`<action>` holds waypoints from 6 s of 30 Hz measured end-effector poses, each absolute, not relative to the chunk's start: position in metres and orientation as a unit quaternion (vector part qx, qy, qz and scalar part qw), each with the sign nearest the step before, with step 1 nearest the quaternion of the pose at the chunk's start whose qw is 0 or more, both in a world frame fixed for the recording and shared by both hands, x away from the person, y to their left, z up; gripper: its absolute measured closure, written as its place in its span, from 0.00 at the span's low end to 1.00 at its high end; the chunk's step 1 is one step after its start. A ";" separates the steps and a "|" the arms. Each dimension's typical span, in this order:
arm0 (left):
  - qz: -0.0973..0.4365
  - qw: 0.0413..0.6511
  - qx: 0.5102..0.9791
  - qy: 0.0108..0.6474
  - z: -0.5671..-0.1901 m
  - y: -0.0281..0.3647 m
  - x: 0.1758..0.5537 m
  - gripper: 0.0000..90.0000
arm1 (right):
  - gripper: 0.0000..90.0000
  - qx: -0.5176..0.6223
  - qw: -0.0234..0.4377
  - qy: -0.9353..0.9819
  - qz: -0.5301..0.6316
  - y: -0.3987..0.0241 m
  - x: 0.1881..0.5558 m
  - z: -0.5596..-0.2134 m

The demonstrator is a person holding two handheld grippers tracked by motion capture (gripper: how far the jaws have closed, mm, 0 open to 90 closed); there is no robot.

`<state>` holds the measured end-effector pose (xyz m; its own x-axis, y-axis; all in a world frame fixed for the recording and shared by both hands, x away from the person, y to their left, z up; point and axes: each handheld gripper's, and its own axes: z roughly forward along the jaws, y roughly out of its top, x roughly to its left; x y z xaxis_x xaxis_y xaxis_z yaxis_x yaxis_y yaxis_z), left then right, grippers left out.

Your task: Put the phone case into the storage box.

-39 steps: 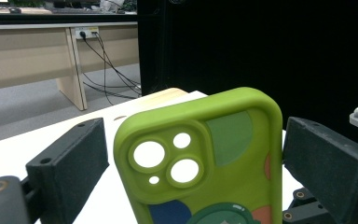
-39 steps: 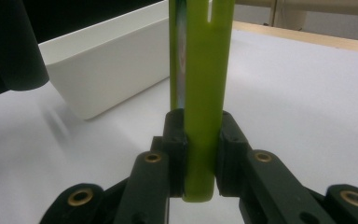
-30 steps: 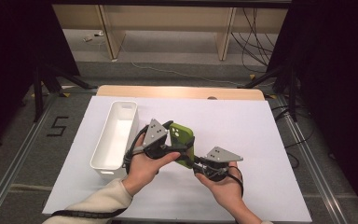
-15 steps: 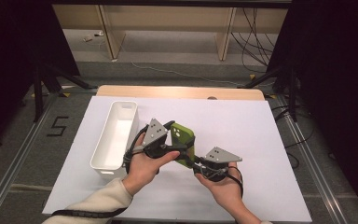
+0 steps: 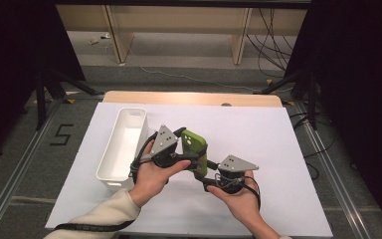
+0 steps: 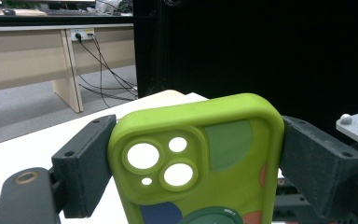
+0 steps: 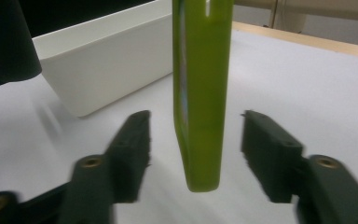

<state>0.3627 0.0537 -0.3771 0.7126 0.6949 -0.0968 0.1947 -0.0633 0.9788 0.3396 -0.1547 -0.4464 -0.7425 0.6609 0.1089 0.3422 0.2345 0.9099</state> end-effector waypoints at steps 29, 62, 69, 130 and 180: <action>0.242 0.609 0.678 0.333 -0.364 0.082 0.369 0.17 | 0.18 0.320 0.173 0.752 0.549 -0.211 0.334 -0.440; 0.273 0.597 0.668 0.351 -0.359 0.111 0.373 0.17 | 0.18 0.322 0.189 0.745 0.553 -0.236 0.322 -0.440; 0.280 0.593 0.666 0.355 -0.357 0.115 0.374 0.17 | 0.18 0.325 0.193 0.743 0.553 -0.239 0.322 -0.439; 0.340 0.567 0.652 0.372 -0.341 0.149 0.391 0.17 | 0.18 0.330 0.196 0.738 0.555 -0.240 0.321 -0.441; 0.331 0.565 0.639 0.403 -0.333 0.160 0.403 0.17 | 0.18 0.332 0.196 0.736 0.557 -0.240 0.322 -0.441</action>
<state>0.4034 0.1601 -0.3330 0.4565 0.8892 -0.0317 0.1401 -0.0366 0.9895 0.3216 -0.2403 -0.4408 -0.7027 0.7068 0.0815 0.2698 0.1588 0.9497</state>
